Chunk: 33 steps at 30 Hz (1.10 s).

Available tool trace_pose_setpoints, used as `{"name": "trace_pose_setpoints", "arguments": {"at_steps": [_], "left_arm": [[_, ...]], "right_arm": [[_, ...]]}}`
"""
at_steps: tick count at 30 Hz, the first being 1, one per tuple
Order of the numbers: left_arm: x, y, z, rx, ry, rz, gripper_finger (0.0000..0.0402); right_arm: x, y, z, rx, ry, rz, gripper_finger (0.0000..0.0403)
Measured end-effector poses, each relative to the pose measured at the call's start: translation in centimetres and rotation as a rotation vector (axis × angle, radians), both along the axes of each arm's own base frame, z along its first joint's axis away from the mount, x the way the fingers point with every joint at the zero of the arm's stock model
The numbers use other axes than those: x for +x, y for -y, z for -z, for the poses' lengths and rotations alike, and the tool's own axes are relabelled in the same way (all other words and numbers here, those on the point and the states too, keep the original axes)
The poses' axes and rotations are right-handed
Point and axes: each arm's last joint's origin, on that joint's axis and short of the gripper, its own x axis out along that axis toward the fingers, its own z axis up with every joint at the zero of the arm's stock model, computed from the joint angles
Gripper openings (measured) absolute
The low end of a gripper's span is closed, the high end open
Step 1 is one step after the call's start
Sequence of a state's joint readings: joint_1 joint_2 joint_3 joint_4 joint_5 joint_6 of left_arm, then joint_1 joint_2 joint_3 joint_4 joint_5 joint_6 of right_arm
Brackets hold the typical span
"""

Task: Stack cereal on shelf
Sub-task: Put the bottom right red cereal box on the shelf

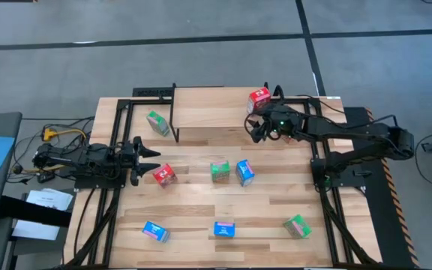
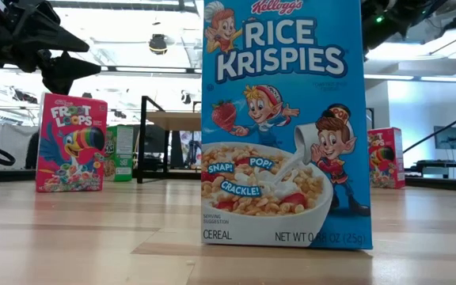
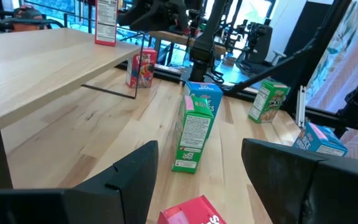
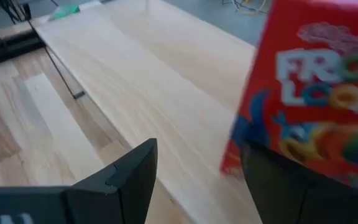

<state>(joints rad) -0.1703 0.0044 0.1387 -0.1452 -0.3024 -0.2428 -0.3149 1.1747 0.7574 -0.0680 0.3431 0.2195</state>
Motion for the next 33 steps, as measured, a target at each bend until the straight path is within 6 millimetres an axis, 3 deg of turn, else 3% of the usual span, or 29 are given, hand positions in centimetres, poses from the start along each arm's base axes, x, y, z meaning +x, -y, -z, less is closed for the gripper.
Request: {"name": "trace_pose_setpoints", "arguments": {"at_steps": [4,19,33], "left_arm": [[0.0,0.0,0.0,0.001,0.000,0.000,0.0222],[0.0,0.0,0.0,-0.003,0.000,0.000,0.0222],[0.0,0.0,0.0,-0.056,0.007,0.001,0.0222]], "right_arm": [[0.9,0.3,0.8,0.012,-0.033,0.000,0.0256],[2.6,1.5,0.9,-0.023,-0.054,0.055,0.0256],[1.6,-1.9,-1.3,-0.030,-0.009,-0.053,0.0256]]}}
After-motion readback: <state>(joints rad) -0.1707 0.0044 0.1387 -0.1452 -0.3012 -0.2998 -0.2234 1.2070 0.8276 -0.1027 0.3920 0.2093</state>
